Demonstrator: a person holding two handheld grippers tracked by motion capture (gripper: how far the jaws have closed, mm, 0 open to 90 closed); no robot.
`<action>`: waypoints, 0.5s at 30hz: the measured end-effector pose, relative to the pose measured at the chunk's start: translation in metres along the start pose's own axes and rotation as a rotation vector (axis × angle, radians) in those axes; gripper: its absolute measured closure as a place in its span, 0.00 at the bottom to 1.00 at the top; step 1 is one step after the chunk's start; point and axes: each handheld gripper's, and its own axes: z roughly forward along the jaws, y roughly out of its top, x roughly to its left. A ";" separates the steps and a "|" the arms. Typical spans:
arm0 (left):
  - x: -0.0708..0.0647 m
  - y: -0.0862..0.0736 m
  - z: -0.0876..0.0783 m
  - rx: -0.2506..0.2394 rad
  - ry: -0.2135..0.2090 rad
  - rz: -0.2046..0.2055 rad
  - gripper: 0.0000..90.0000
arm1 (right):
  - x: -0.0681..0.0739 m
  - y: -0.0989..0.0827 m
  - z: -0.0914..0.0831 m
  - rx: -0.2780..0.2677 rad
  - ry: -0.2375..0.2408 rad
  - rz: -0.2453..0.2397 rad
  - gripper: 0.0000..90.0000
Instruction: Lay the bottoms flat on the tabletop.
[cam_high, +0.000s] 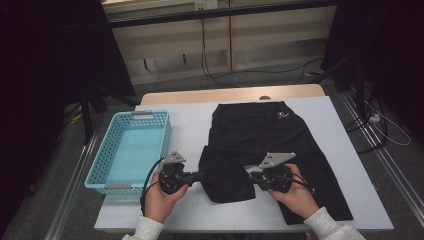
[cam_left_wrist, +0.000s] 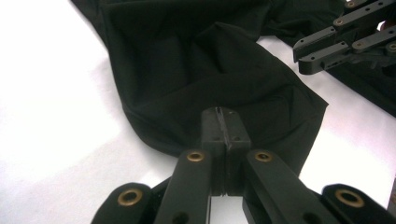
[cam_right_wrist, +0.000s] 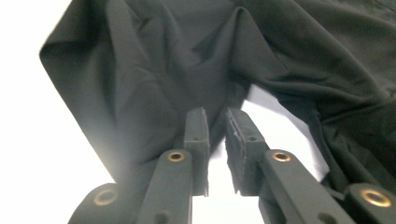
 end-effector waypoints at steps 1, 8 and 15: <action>-0.001 0.000 0.000 0.001 -0.003 0.002 1.00 | 0.002 0.001 0.000 -0.002 0.007 -0.005 0.85; -0.001 0.000 0.001 0.005 -0.008 0.002 1.00 | 0.020 0.001 0.009 0.042 0.089 -0.055 0.72; -0.004 0.000 0.003 0.013 -0.019 0.011 1.00 | 0.027 -0.001 0.015 0.070 0.101 -0.114 1.00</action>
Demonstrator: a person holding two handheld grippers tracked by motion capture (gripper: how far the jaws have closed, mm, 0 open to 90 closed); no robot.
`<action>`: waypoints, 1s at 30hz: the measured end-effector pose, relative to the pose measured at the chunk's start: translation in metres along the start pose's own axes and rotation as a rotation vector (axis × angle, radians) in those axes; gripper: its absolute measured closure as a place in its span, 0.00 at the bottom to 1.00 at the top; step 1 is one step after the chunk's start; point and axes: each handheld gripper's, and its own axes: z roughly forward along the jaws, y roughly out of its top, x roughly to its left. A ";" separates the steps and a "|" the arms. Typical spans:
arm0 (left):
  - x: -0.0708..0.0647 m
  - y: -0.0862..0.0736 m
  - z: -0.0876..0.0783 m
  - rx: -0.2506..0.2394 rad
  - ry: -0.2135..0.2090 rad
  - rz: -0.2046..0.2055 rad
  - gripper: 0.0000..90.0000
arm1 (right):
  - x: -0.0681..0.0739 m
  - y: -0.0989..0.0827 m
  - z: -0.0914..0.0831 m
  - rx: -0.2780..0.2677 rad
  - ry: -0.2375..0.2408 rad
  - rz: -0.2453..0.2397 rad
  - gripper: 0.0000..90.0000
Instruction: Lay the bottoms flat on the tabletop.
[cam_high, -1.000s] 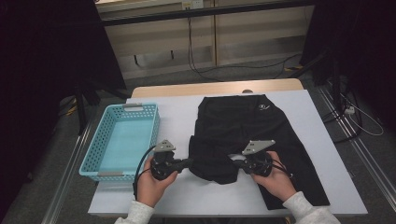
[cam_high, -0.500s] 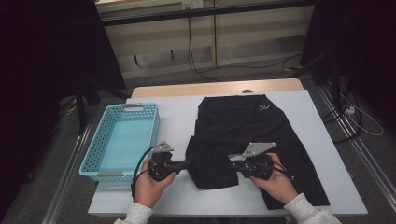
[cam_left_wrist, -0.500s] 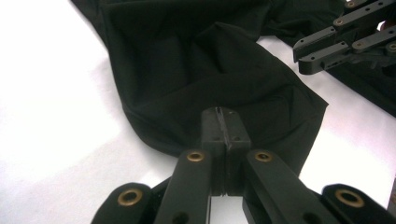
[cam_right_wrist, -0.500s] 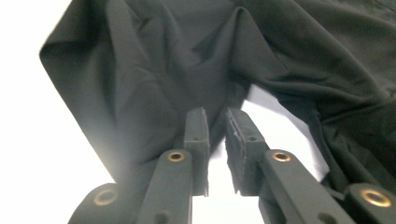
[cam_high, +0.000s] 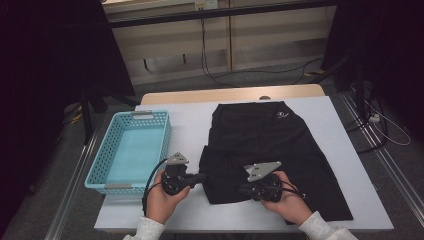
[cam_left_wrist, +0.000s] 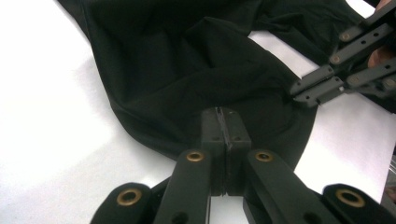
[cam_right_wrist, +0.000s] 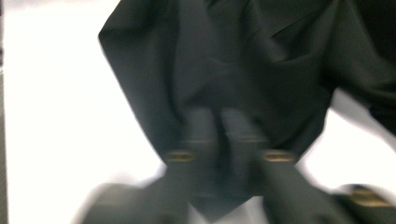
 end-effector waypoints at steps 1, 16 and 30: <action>0.000 0.000 0.000 0.000 -0.001 0.001 1.00 | 0.000 -0.001 0.000 0.000 0.002 0.009 1.00; -0.002 0.000 0.003 -0.026 0.056 0.032 0.52 | -0.008 -0.012 -0.024 0.004 0.001 0.040 1.00; 0.006 -0.011 0.015 0.067 0.124 0.008 0.55 | -0.016 -0.015 -0.022 -0.011 -0.005 0.083 1.00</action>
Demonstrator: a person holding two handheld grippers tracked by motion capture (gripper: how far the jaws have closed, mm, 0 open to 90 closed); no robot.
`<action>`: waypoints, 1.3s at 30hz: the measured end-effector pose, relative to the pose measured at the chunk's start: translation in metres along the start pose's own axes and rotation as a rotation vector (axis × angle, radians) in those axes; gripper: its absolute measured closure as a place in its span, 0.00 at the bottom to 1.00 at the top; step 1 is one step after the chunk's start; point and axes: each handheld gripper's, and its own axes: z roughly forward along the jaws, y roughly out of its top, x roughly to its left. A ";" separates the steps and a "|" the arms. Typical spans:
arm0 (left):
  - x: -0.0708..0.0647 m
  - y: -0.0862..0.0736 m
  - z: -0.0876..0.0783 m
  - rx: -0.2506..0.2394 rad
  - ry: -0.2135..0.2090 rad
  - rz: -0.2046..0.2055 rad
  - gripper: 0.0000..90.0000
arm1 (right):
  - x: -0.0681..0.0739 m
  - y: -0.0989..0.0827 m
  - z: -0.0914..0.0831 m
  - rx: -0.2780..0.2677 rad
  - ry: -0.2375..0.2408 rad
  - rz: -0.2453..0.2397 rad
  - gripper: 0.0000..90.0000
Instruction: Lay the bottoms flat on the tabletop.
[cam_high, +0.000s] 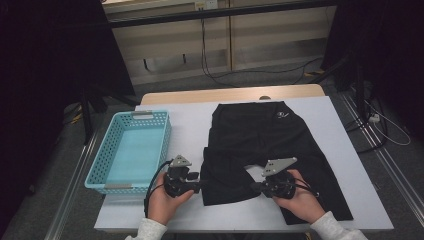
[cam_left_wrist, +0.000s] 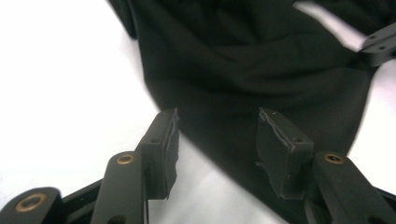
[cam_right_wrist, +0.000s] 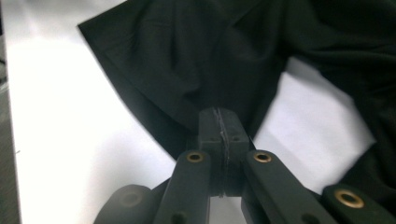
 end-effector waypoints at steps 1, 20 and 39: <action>0.001 -0.001 0.001 0.001 0.012 0.005 0.54 | 0.001 0.000 0.001 0.002 -0.013 -0.008 1.00; 0.002 -0.001 0.005 -0.026 0.034 0.011 0.38 | -0.015 0.011 0.005 -0.062 -0.128 0.095 0.70; 0.004 0.000 0.003 -0.045 0.032 0.011 0.38 | -0.014 0.003 0.006 -0.002 -0.117 0.121 0.99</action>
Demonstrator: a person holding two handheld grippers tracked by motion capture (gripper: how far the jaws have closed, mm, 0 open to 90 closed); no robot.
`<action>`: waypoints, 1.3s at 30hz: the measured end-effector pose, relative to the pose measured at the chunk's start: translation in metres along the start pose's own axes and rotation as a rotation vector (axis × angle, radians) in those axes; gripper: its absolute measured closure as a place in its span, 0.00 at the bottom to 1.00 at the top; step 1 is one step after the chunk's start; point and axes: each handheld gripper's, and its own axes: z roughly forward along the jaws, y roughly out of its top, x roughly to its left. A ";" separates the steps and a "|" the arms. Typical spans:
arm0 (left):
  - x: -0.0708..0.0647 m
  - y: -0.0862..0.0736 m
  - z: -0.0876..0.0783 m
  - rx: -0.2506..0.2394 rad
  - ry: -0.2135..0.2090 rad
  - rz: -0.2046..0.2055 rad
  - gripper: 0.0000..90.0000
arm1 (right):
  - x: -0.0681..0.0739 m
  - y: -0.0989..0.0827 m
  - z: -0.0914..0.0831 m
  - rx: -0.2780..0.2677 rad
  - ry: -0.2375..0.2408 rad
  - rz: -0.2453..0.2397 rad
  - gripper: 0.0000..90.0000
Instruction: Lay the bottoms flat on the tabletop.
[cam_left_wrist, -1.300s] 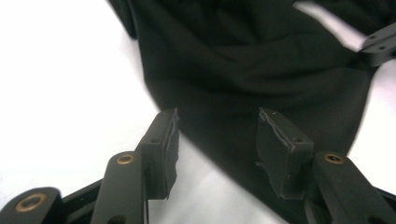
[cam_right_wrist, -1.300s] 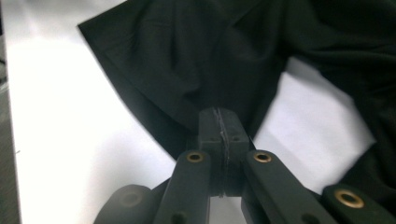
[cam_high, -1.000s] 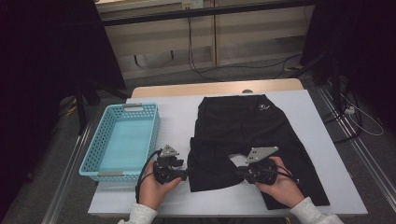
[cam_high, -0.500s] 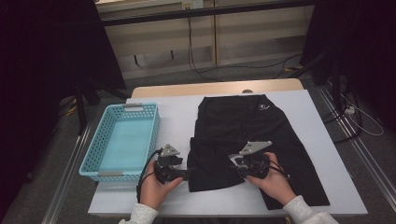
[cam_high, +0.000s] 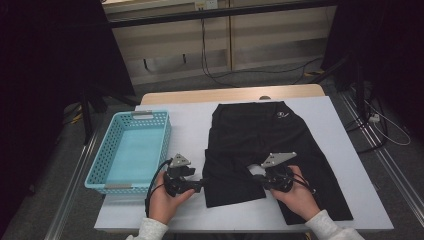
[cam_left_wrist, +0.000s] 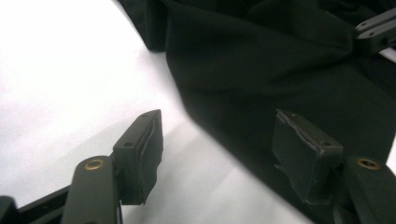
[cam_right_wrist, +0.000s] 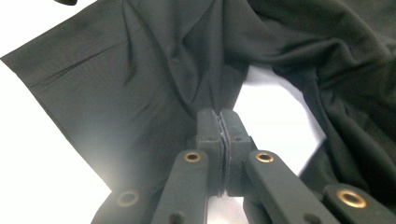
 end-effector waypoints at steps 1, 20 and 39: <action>0.000 0.000 0.000 0.004 -0.003 -0.001 0.39 | -0.001 -0.002 -0.002 0.000 -0.005 0.005 0.99; -0.007 0.000 0.008 0.031 0.002 0.006 0.46 | -0.007 -0.006 -0.006 -0.005 -0.027 0.025 0.99; -0.023 0.005 0.015 0.097 -0.095 -0.017 0.97 | -0.012 -0.010 -0.008 -0.014 -0.028 0.044 0.99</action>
